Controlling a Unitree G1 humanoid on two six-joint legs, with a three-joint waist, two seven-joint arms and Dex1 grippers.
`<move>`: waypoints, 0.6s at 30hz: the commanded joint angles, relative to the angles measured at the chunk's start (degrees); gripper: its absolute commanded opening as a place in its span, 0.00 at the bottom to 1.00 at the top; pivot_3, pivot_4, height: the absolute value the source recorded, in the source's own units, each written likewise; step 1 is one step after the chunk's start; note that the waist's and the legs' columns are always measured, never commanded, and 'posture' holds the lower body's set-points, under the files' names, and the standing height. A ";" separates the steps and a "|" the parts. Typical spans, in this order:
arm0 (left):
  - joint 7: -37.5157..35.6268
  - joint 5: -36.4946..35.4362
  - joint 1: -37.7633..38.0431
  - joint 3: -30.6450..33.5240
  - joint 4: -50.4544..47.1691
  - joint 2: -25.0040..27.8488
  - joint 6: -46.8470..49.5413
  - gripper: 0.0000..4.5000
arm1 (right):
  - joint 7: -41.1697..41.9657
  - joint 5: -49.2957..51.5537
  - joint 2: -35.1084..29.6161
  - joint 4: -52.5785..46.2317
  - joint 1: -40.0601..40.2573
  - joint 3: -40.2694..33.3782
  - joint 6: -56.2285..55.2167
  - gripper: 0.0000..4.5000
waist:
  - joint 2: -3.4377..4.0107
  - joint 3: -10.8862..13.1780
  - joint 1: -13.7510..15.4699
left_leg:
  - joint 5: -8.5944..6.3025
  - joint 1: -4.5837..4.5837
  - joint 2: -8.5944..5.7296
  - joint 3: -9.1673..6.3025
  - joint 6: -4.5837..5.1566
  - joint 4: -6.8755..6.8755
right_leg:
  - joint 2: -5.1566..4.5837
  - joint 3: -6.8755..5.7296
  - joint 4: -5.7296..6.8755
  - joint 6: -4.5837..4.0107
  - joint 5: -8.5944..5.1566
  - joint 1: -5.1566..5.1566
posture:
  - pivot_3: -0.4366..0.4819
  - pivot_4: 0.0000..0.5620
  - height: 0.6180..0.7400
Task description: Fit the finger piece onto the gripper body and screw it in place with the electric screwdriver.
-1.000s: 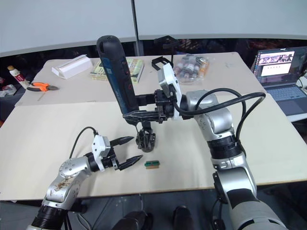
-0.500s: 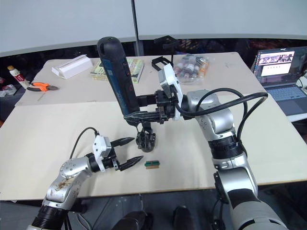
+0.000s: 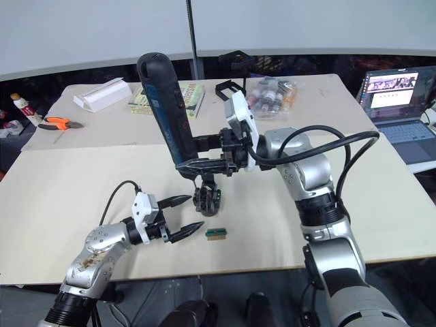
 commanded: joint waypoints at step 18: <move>2.26 3.18 -4.64 -2.46 4.46 -0.81 0.03 1.00 | -0.47 -0.37 0.02 -1.38 0.24 -0.33 -1.51 0.41 | 0.00 0.00 0.03 | 0.00 0.00 -0.02 0.00 0.00 0.10 | -0.02 -0.01 0.39 0.00 0.00 -0.06 | 0.48 0.27 1.00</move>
